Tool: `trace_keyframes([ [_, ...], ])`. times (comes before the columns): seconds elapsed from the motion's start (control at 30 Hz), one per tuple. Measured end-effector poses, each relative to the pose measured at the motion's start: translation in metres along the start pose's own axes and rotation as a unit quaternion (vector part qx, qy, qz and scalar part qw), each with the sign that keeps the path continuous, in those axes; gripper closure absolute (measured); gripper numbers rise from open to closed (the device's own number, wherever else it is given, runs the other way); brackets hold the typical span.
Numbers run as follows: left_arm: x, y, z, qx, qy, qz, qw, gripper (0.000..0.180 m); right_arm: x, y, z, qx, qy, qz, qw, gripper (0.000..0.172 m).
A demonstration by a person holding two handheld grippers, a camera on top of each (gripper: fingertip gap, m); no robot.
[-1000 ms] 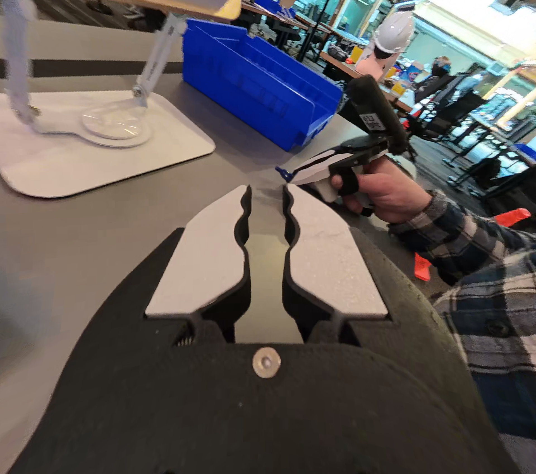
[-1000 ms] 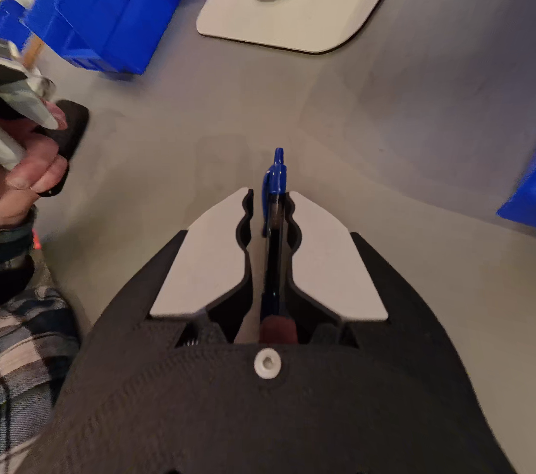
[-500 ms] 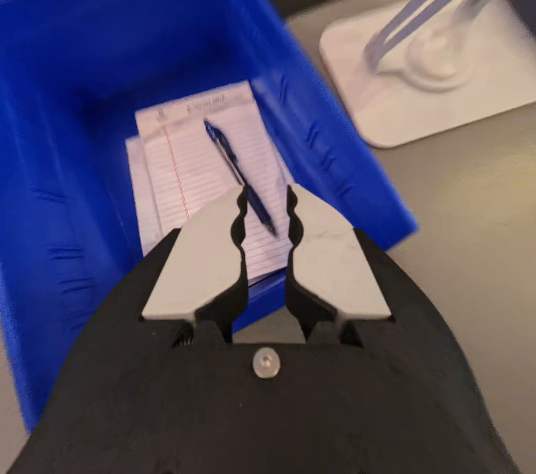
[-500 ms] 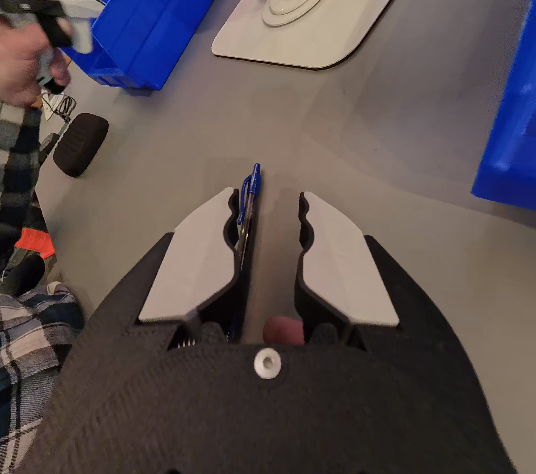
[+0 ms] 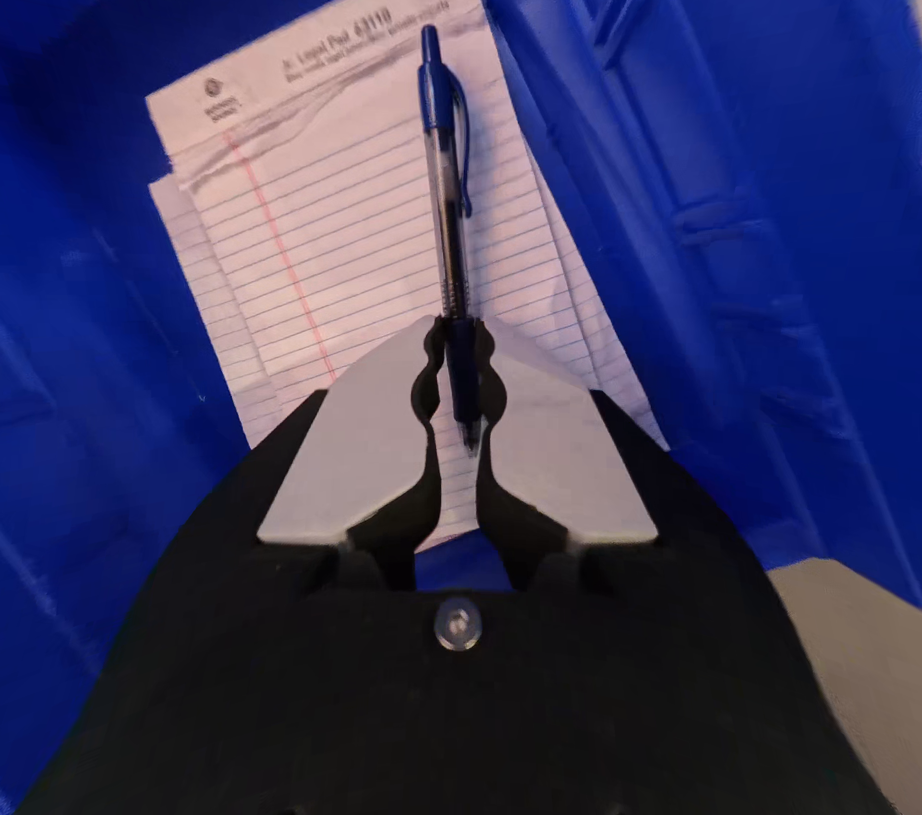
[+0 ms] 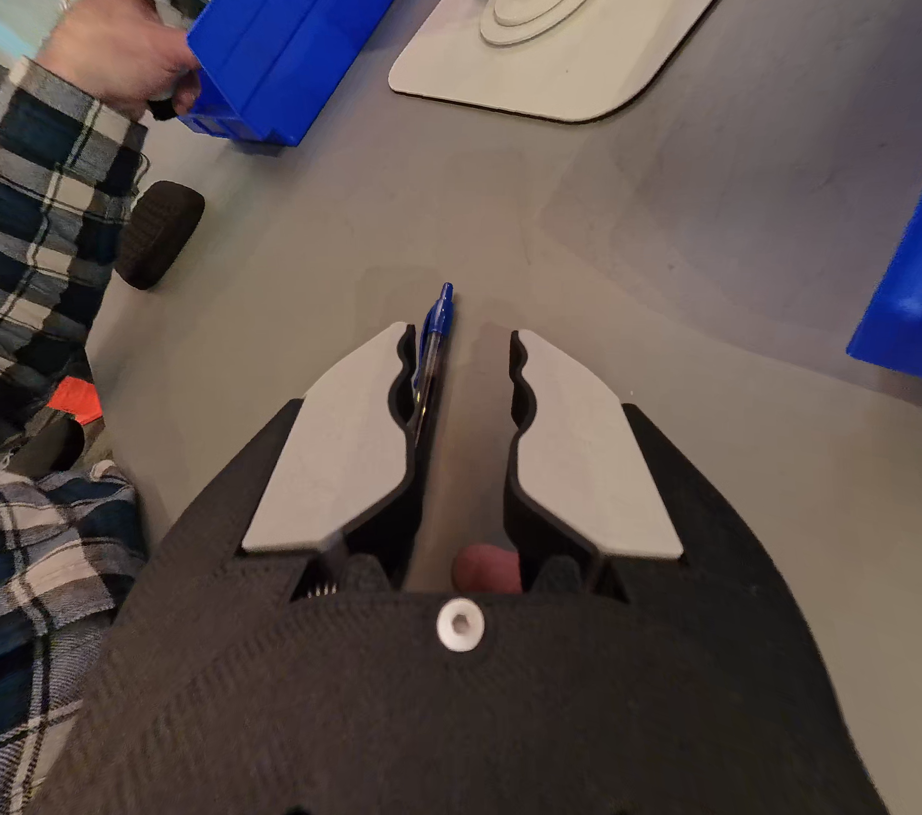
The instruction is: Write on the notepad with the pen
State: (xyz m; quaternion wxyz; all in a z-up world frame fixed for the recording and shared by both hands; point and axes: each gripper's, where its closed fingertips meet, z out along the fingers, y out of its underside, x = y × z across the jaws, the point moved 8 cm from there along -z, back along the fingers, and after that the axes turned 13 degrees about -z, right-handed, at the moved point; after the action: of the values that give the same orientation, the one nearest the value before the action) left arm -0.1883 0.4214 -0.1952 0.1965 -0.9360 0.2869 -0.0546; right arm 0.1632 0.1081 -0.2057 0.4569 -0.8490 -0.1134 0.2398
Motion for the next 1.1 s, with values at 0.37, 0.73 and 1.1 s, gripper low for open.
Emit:
trace_keyframes([
  [0.37,0.047,0.062,-0.116,0.254,0.327,-0.077,0.907,0.169,-0.05,-0.042,0.006,0.107,-0.102,-0.059,0.987,0.131],
  [0.73,0.227,0.117,-0.094,0.172,0.642,-0.006,0.747,0.169,-0.086,-0.05,0.037,0.178,-0.272,0.049,0.944,0.123],
  [1.1,0.267,0.123,-0.083,0.153,0.659,0.003,0.736,0.162,-0.072,-0.044,0.006,0.176,-0.247,0.041,0.952,0.161],
])
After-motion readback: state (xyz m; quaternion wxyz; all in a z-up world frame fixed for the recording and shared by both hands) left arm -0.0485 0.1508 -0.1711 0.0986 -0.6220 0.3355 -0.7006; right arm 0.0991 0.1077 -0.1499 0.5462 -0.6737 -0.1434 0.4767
